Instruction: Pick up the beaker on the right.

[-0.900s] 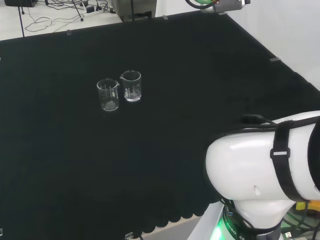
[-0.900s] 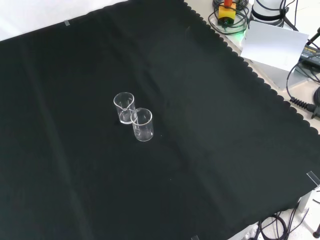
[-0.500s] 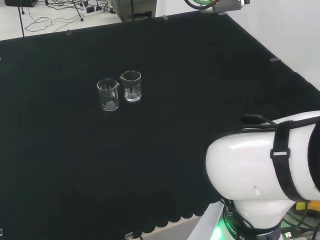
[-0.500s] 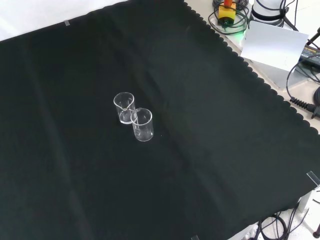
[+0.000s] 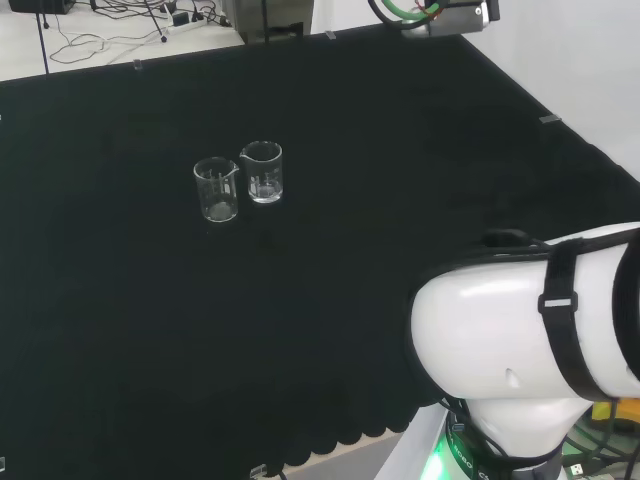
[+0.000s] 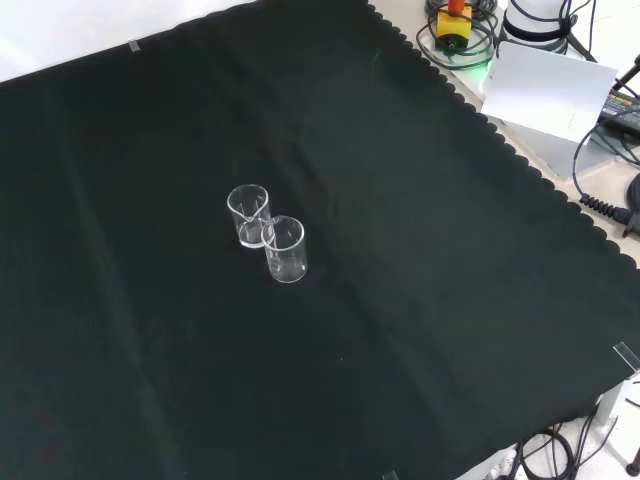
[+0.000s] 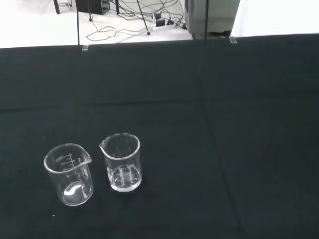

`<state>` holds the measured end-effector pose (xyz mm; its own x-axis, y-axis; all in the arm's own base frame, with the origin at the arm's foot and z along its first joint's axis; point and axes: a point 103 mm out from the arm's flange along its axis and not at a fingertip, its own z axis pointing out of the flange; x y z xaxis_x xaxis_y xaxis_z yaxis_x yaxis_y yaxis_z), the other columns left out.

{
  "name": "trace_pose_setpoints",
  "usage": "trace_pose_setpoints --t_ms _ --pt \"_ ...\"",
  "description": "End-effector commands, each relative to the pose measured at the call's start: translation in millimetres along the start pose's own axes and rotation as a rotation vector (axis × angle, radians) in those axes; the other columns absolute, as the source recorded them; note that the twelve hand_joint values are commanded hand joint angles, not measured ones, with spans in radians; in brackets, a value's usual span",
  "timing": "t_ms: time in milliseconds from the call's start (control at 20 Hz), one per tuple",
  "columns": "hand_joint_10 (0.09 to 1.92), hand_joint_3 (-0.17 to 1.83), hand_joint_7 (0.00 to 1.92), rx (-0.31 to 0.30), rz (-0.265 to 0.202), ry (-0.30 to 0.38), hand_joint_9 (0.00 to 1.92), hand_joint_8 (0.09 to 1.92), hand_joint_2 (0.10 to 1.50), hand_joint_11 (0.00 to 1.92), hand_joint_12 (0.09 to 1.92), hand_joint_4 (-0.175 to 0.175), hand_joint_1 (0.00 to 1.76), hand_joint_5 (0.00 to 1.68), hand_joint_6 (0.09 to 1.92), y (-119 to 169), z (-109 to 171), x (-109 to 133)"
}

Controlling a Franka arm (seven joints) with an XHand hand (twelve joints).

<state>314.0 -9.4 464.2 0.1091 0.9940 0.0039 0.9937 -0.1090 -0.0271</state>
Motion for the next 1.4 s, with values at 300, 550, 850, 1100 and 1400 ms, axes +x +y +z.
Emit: trace_pose_setpoints --t_ms 300,550,850,1100,1400 --pt "0.69 0.33 0.09 0.068 0.06 0.036 0.2 0.57 1.14 0.02 1.39 -0.034 0.36 0.27 0.09 40 54 -20" --pt "0.69 0.36 0.09 0.097 0.074 0.045 0.21 0.58 1.11 0.02 1.39 -0.036 0.38 0.27 0.09 60 82 -23" --pt "0.7 0.37 0.11 0.104 0.06 0.082 0.22 0.59 1.1 0.03 1.4 -0.04 0.39 0.29 0.09 94 114 -29" --pt "0.7 0.38 0.15 0.092 0.028 0.143 0.28 0.62 1.03 0.05 1.39 -0.042 0.48 0.31 0.09 125 138 -41" --pt "0.68 0.52 0.19 0.13 -0.021 0.185 0.35 0.64 0.81 0.09 1.39 -0.041 0.7 0.34 0.09 157 176 -37"
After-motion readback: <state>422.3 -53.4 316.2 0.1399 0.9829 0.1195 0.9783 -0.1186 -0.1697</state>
